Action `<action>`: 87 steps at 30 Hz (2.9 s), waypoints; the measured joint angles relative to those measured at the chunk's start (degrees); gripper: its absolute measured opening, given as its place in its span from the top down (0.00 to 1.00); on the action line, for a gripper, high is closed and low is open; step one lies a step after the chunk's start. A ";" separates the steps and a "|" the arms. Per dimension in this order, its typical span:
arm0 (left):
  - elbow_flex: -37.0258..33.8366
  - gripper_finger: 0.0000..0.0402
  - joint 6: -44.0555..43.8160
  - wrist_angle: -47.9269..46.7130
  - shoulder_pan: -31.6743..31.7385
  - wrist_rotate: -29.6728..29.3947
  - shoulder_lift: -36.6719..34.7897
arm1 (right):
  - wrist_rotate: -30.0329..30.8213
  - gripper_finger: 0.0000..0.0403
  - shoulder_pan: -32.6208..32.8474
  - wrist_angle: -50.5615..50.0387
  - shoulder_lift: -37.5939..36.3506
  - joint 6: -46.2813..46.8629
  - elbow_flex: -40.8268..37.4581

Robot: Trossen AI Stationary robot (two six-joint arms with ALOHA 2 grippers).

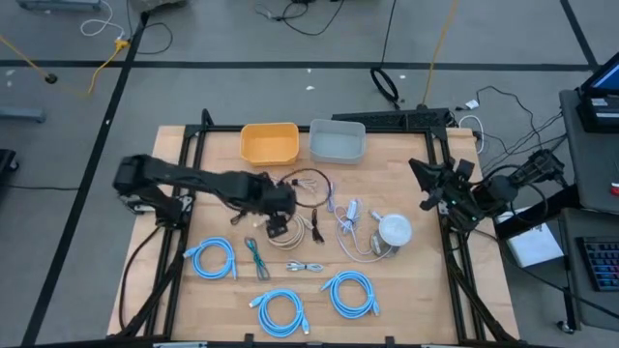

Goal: Pick & Place USB Port
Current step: Put the brown HDMI cable into the yellow bin

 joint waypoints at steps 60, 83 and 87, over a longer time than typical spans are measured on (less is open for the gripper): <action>0.12 0.98 -20.83 -19.35 5.93 -30.64 -9.17 | -20.69 1.00 0.04 -5.13 3.00 13.32 0.00; 4.56 0.98 50.21 16.26 42.11 -12.37 -0.98 | -12.60 1.00 -0.75 3.35 9.52 13.29 0.00; 0.62 0.98 61.24 18.96 39.02 -11.74 0.58 | -12.69 1.00 -2.35 4.92 9.53 13.05 0.00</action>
